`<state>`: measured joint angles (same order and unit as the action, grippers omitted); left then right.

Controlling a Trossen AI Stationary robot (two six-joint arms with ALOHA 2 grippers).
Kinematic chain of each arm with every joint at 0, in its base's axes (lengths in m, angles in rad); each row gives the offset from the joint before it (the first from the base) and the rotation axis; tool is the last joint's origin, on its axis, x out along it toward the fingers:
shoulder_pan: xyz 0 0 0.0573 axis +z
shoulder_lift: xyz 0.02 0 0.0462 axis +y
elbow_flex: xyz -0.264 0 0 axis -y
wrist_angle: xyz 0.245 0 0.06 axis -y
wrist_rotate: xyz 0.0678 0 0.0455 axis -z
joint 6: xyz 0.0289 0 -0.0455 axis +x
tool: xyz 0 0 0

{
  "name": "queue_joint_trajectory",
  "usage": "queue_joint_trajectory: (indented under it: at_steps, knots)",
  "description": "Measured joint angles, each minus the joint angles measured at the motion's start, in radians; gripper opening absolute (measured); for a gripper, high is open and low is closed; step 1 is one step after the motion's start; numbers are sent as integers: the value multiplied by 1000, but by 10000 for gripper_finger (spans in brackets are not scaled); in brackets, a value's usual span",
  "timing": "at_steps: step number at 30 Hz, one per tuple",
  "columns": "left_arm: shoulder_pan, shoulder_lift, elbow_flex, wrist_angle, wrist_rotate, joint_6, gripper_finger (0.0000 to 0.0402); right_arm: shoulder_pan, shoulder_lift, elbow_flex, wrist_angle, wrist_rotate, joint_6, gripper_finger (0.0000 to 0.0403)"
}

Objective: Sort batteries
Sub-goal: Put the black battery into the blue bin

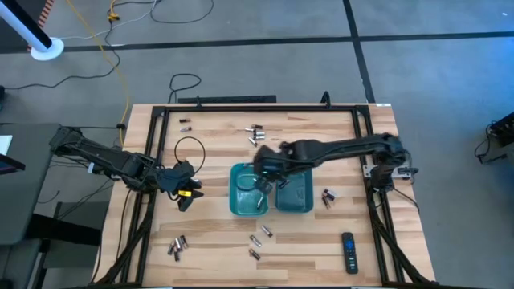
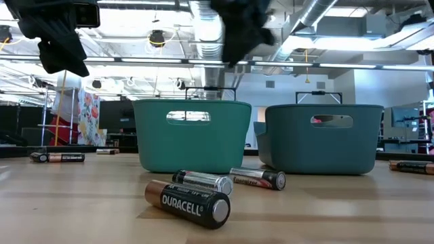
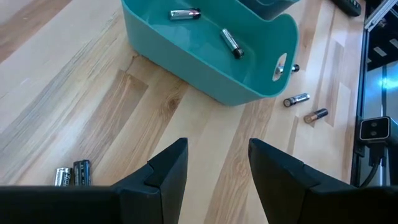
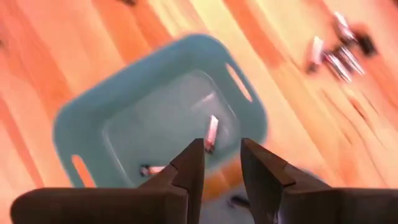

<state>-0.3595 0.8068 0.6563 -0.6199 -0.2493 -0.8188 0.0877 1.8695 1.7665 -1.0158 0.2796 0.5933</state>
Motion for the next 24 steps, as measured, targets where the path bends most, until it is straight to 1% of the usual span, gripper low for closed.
queue_joint_trajectory:
  at_steps: [2,7,10,14,19,24]
  knots:
    - [0,0,0,-1,0,-1,166,11,-69,-87,-1,32,74,119]
    - [0,0,0,-1,0,2,166,42,-241,-307,-2,52,310,119]
    - [0,0,0,-2,0,8,166,82,-336,-424,-10,64,467,118]
    - [0,0,0,-2,0,14,166,153,-444,-544,-57,64,662,118]
    - [0,0,0,-4,0,14,166,251,-526,-655,-116,65,878,124]
    - [0,0,0,-4,0,20,166,341,-542,-738,-124,64,1008,150]
